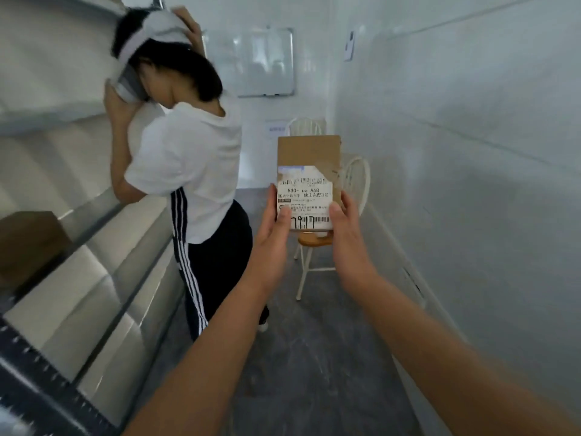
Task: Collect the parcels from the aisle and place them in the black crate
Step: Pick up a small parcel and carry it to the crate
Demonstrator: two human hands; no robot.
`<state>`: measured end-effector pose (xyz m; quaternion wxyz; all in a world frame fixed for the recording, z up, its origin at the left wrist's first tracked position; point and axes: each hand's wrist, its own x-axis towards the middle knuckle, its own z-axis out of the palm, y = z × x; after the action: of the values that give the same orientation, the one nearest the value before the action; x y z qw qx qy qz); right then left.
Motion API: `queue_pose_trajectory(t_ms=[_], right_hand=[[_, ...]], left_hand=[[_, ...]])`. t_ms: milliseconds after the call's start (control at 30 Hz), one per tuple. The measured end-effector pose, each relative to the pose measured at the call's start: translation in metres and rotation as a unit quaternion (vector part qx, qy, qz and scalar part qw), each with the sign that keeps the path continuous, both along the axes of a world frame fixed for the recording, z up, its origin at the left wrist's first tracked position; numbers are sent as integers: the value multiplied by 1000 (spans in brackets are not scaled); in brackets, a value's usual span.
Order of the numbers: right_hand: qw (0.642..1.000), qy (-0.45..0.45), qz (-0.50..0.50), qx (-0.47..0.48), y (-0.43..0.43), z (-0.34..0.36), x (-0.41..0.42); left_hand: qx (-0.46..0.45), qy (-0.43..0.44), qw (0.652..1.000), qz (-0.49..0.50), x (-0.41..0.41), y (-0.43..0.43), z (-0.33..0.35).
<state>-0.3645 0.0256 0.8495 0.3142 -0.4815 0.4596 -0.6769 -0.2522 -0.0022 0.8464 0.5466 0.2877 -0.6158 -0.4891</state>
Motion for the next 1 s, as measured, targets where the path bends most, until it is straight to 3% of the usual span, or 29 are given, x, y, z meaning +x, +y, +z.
queue_pose_trajectory(t_ms=[267, 400, 667, 1000], right_hand=[[978, -13, 207, -19, 22, 31, 57], [955, -27, 294, -19, 33, 35, 117], [881, -31, 472, -19, 109, 42, 269], [769, -20, 639, -15, 293, 55, 448]], left_hand=[[-21, 46, 989, 143, 68, 55, 22], [-22, 6, 968, 250, 128, 93, 33], [-26, -43, 894, 445, 261, 211, 46], [-27, -49, 799, 599, 416, 424, 50]])
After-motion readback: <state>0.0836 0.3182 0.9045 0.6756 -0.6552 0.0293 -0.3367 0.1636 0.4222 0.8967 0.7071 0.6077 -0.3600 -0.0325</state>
